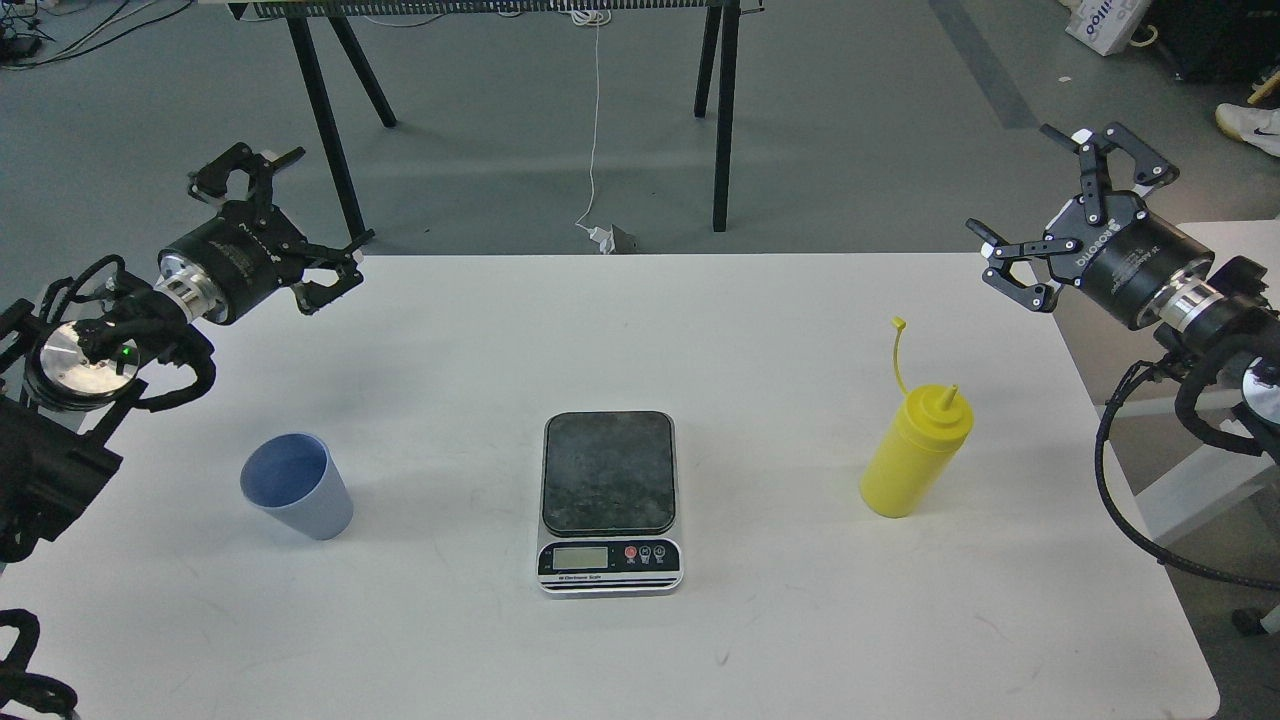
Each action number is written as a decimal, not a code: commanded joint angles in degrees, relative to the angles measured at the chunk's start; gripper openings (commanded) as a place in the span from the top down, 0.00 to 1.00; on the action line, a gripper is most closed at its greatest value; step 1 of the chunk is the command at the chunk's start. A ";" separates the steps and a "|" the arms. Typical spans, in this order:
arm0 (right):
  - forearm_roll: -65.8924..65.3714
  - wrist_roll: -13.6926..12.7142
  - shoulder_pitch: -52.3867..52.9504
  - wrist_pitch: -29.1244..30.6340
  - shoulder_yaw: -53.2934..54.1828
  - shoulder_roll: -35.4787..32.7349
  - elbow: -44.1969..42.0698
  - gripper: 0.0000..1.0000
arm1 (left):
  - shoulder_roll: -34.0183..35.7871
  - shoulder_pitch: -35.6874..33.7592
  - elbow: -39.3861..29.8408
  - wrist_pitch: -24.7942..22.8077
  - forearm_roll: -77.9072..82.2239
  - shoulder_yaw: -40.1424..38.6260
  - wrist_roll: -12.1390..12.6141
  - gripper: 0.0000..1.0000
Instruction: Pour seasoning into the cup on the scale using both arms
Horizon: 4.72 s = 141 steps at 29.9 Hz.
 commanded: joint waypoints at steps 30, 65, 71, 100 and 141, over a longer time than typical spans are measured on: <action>0.00 0.00 -0.18 0.00 2.53 1.93 0.09 0.00 | -2.53 -12.42 2.82 0.00 5.08 0.98 -3.60 0.00; -0.09 -0.18 0.62 0.00 5.52 5.45 -6.77 0.00 | 9.51 -23.23 15.39 0.00 44.32 1.16 6.05 0.00; -0.09 -0.18 0.35 0.00 5.26 5.54 -6.86 0.00 | 9.86 -22.18 15.31 0.00 34.21 1.16 5.98 0.00; -0.27 -0.09 -0.79 0.00 4.64 6.33 -8.18 0.00 | 12.06 -24.73 13.90 0.00 44.56 8.63 -16.14 0.00; -0.35 0.00 -2.55 0.00 4.55 7.12 -8.27 0.00 | 22.70 -27.19 -16.50 0.00 111.07 49.67 -39.69 0.00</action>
